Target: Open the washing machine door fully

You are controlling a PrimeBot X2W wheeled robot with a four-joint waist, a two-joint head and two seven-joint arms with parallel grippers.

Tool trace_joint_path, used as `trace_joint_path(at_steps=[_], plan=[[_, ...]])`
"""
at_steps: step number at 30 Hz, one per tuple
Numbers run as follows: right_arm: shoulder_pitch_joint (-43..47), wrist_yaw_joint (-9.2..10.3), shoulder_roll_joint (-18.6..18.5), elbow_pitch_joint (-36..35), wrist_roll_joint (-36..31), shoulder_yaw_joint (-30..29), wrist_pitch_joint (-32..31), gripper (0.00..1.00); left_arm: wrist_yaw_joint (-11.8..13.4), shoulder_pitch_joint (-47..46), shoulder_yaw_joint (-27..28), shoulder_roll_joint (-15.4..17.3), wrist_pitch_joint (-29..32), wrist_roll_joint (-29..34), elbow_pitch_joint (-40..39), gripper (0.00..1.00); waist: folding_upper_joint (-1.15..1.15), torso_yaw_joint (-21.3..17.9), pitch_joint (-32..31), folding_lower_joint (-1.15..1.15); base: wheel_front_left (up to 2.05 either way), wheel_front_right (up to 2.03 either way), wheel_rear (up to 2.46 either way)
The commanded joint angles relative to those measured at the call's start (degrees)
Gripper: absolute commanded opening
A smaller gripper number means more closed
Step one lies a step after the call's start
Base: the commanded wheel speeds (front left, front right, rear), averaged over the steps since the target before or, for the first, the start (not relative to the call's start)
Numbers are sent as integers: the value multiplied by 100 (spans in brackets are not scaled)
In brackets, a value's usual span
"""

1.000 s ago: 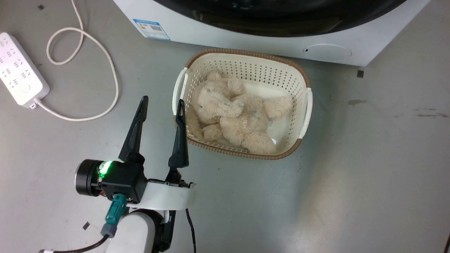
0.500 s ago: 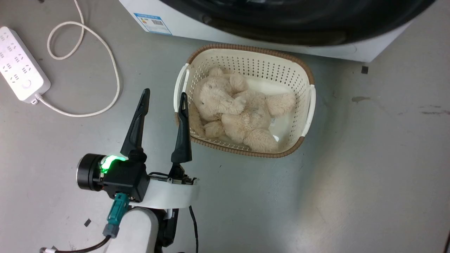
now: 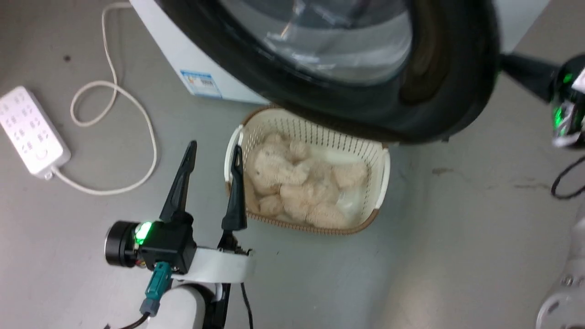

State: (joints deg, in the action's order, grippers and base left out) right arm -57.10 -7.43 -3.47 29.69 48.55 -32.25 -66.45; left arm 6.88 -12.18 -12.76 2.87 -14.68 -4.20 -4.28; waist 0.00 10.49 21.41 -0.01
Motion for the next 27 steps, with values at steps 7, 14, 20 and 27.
trace_joint_path(at_steps=[7, 14, 20, 27], plan=[[987, -6, 57, -112, 1199, 1165, 41, 0, -109, 369, 112, 21, -32, -41, 159, 100, 0, -77, -625, 1, 0, 0, 0], [1841, -6, 58, -340, 2290, 2660, 288, 0, -192, 587, 155, 22, -32, -53, 248, 100, 0, 38, -922, 1, 0, 0, 0], [2466, -6, 58, -769, 2936, 3916, 662, 0, -209, 750, 178, 17, -32, -108, 311, 100, 0, 185, -1049, 1, 0, 0, 0], [2814, -6, 58, -1012, 3235, 4585, 1148, 0, -229, 813, 159, 11, -32, -148, 384, 100, 0, 273, -1115, 1, 0, 0, 0]])
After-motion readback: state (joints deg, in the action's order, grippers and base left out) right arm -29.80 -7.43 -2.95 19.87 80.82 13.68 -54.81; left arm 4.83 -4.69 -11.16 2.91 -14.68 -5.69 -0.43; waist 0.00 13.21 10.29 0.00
